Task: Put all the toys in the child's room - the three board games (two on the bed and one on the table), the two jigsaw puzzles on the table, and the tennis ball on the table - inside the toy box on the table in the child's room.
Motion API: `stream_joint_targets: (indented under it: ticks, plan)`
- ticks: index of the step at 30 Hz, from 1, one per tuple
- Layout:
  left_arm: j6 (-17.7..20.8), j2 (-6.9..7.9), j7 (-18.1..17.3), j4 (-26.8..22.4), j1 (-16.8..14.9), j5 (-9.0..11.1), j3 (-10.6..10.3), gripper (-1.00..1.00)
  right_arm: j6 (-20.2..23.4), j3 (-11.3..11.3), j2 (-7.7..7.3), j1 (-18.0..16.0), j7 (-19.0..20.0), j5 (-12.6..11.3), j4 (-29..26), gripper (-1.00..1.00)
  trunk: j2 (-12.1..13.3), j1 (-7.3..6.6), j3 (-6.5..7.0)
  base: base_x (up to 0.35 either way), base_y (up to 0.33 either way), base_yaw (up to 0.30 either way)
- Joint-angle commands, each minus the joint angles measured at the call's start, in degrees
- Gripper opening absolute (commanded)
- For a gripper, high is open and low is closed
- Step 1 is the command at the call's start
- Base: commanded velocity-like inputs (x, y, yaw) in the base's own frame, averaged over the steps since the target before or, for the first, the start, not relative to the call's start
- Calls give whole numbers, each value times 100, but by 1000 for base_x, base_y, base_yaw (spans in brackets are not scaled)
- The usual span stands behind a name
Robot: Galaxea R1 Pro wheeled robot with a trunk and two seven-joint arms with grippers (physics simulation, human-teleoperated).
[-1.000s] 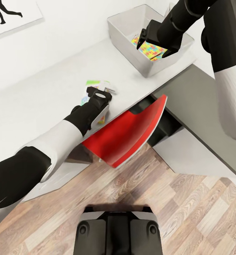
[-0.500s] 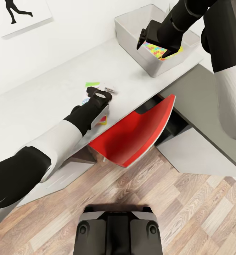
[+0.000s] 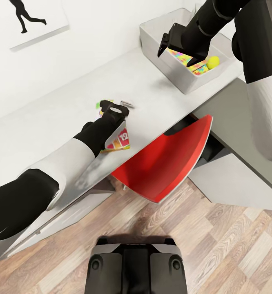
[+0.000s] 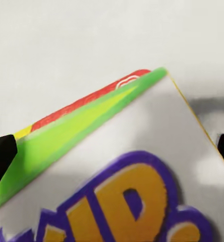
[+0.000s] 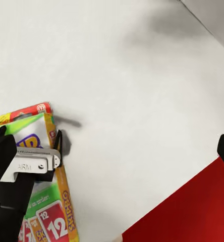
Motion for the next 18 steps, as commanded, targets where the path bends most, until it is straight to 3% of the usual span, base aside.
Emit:
stream_joint_targets:
  ticks: [1,6,18]
  plan:
    - [14,0,43,69,-5,86,-28,100,60,14,-6,-10,-54,-55,-1,100,-6,7,-8,52,95,0]
    - [13,0,43,69,10,78,-27,100,58,14,-6,-7,-54,-55,-2,100,-6,7,-8,-38,157,0]
    - [13,0,70,71,25,80,-25,100,58,14,-6,-8,-54,-55,-30,100,-6,7,-8,-161,29,0]
